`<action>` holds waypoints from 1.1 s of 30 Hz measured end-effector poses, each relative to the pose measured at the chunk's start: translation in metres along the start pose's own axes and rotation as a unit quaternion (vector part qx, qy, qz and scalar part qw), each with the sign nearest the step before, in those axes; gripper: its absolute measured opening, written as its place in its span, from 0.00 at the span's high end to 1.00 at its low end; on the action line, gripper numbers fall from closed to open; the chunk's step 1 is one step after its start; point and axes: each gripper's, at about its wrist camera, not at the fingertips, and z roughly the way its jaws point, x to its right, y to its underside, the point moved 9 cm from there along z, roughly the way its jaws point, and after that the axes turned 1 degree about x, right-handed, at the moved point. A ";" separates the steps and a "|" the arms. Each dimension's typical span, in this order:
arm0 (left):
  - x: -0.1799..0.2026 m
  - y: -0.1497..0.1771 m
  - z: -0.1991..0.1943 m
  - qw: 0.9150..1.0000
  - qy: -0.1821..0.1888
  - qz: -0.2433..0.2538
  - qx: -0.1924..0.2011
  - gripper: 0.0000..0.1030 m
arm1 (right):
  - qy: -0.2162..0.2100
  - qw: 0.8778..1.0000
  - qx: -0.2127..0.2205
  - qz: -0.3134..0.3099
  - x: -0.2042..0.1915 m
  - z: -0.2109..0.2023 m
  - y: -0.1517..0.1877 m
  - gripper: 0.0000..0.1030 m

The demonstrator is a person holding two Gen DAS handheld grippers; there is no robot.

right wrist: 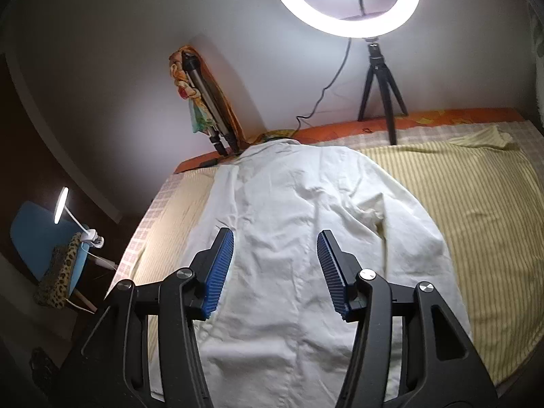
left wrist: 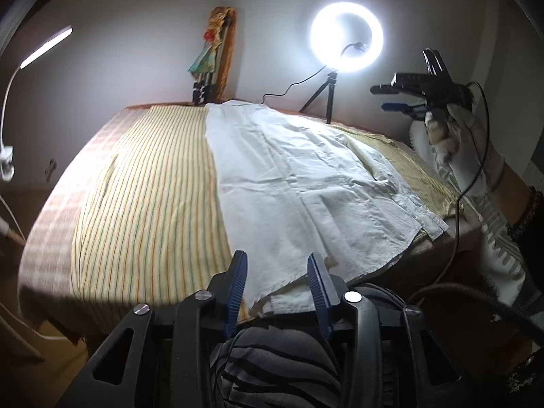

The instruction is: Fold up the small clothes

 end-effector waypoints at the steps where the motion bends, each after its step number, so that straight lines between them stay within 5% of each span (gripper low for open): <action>1: 0.004 -0.003 0.001 1.000 0.000 0.006 0.002 0.51 | 0.008 1.000 -0.001 0.003 0.011 -0.007 0.006 0.46; 7: 0.036 -0.020 0.017 0.999 0.005 0.034 0.007 0.38 | 0.056 0.997 -0.006 0.043 0.087 -0.041 0.043 0.43; 16: 0.090 -0.029 0.054 0.997 0.054 0.050 -0.011 0.36 | 0.120 0.983 -0.049 0.131 0.204 -0.052 0.106 0.43; 21: 0.106 -0.030 0.077 0.996 0.080 0.033 -0.030 0.39 | 0.115 0.977 -0.071 0.164 0.232 -0.041 0.128 0.43; 26: 0.112 -0.030 0.090 0.995 0.087 0.023 -0.040 0.42 | 0.119 0.981 -0.080 0.130 0.228 -0.033 0.137 0.44; 28: 0.114 -0.029 0.094 0.995 0.089 0.023 -0.044 0.44 | 0.115 0.983 -0.086 0.113 0.221 -0.030 0.137 0.56; 30: 0.116 -0.029 0.098 0.994 0.090 0.023 -0.048 0.45 | 0.117 0.984 -0.098 0.096 0.215 -0.025 0.139 0.88; 33: 0.119 -0.028 0.102 0.994 0.093 0.024 -0.051 0.47 | 0.117 0.985 -0.107 0.073 0.208 -0.021 0.140 0.95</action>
